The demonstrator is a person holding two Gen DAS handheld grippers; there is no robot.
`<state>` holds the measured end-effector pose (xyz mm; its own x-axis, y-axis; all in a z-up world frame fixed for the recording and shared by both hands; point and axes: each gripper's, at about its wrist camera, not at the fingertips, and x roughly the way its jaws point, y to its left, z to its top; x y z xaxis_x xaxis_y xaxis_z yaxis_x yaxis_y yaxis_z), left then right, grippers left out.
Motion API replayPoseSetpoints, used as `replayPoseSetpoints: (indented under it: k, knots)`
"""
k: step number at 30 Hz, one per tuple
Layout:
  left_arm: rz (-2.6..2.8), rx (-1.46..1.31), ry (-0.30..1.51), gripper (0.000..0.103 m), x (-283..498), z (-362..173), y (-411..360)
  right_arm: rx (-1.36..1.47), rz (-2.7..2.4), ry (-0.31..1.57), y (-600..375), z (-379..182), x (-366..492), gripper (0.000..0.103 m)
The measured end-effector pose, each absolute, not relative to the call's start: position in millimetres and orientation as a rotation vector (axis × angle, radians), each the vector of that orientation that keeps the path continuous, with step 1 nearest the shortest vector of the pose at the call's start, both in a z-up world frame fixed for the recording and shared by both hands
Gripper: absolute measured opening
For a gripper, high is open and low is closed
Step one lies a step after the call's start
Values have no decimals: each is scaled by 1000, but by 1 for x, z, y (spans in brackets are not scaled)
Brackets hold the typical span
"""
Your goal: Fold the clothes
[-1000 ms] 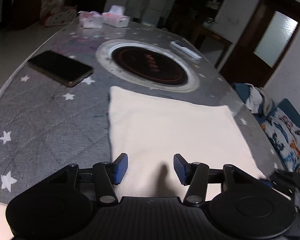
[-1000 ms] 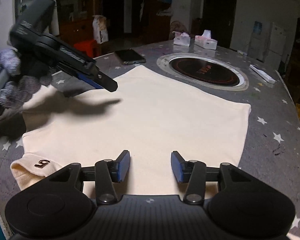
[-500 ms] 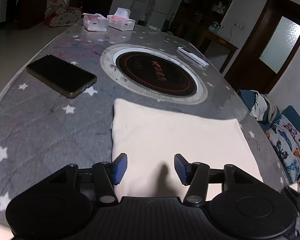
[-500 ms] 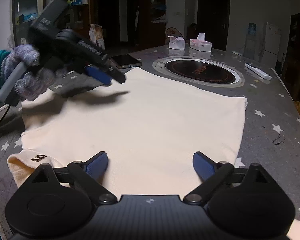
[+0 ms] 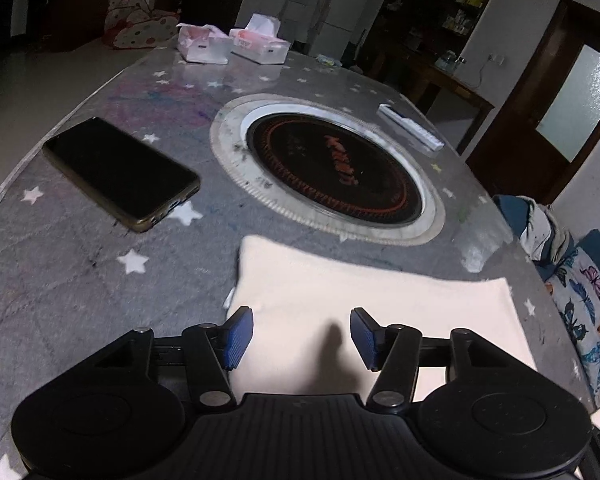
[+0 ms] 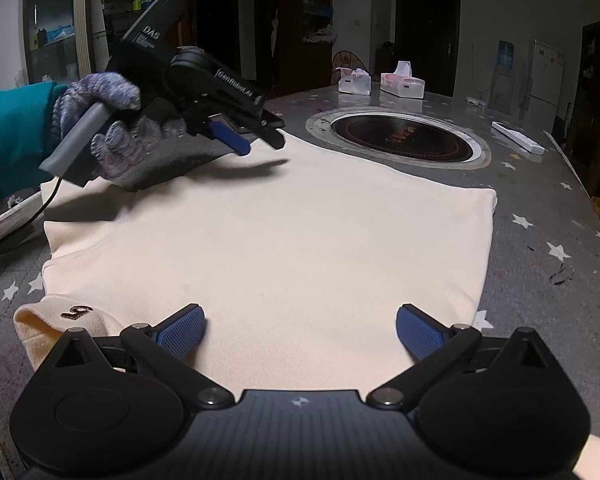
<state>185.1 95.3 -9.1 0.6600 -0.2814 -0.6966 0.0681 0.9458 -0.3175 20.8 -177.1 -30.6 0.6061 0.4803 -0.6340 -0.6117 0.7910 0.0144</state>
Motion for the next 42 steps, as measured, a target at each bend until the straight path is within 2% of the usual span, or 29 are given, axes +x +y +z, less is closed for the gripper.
replayPoseSetpoints:
  k: [6, 18, 19, 22, 24, 26, 42]
  knots:
    - [-158, -179, 822, 66, 200, -13, 92, -213, 637, 668, -177, -30, 21, 103]
    - [-146, -89, 785, 65, 187, 0, 97, -251, 667, 711, -168, -18, 30, 103]
    - [-157, -93, 779, 64, 185, 3, 99, -248, 696, 708, -164, -12, 33, 103]
    - [-227, -130, 774, 49, 182, 9, 104, -238, 787, 703, -153, 3, 42, 103]
    - [-279, -153, 787, 48, 183, 8, 106, -221, 870, 719, -140, 9, 52, 103]
    - [-311, -161, 817, 41, 185, 2, 106, -243, 935, 724, -122, 10, 62, 103]
    - [-373, -128, 860, 39, 189, -13, 107, -288, 1196, 786, -7, -19, 103, 103]
